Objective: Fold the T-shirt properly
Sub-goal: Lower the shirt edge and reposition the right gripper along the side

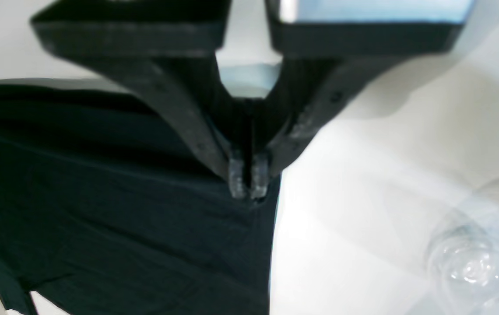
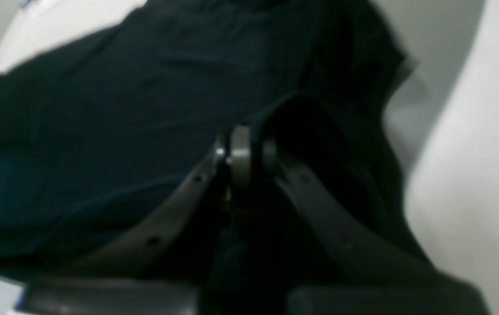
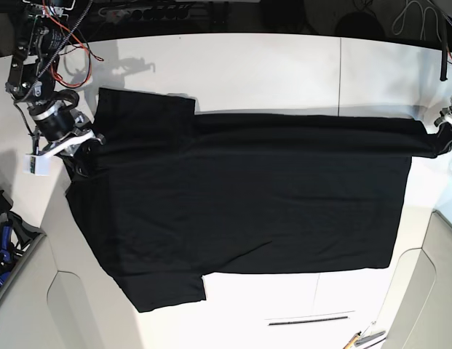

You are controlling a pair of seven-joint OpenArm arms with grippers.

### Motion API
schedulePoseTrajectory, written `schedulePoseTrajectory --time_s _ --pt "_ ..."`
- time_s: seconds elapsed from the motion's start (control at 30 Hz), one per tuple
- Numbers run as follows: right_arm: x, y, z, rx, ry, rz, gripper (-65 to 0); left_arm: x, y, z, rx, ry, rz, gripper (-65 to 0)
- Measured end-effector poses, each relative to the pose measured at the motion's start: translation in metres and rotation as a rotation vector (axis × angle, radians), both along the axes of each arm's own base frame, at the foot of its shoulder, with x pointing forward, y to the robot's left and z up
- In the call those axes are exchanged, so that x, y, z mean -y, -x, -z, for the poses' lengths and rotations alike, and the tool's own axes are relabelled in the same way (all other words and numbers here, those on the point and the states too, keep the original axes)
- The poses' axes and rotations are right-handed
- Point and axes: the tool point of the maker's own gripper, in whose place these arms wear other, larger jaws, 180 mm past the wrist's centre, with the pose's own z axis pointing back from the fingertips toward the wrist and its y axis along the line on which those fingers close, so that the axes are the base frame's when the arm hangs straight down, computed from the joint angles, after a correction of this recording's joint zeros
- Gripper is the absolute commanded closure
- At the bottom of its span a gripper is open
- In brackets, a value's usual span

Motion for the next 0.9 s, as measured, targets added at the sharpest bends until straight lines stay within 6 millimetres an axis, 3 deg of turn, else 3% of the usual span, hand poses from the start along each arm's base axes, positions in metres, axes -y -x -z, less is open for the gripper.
schedulePoseTrajectory --time_s 0.23,0.57,0.67,0.7,0.73,0.8,0.9 --pt "0.002 -0.019 0.003 0.016 0.039 0.002 0.0 -0.002 0.001 0.003 -0.015 -0.022 -0.001 0.0" --pt "0.003 -0.021 0.005 0.013 0.035 0.004 0.0 -0.002 0.001 0.003 -0.015 -0.022 -0.001 0.0" --pt "0.002 -0.021 0.005 0.012 0.036 0.004 -19.6 -0.002 0.001 0.003 -0.015 -0.022 -0.001 0.0" --pt "0.003 -0.021 0.005 0.013 0.038 0.003 -24.5 -0.002 0.001 0.003 -0.015 -0.022 -0.001 -1.8" --pt "0.002 -0.021 0.005 0.014 0.038 -0.001 -27.8 -0.002 0.001 0.003 -0.015 -0.022 -0.001 -7.7" --pt "-0.001 -0.021 0.003 0.021 0.041 -0.024 -29.1 -0.003 0.001 0.002 -0.012 -0.023 -0.002 -16.8" --pt "0.001 -0.023 -0.005 0.042 0.053 -0.024 -29.1 -0.003 0.001 0.002 -0.012 -0.023 -0.002 -20.3"
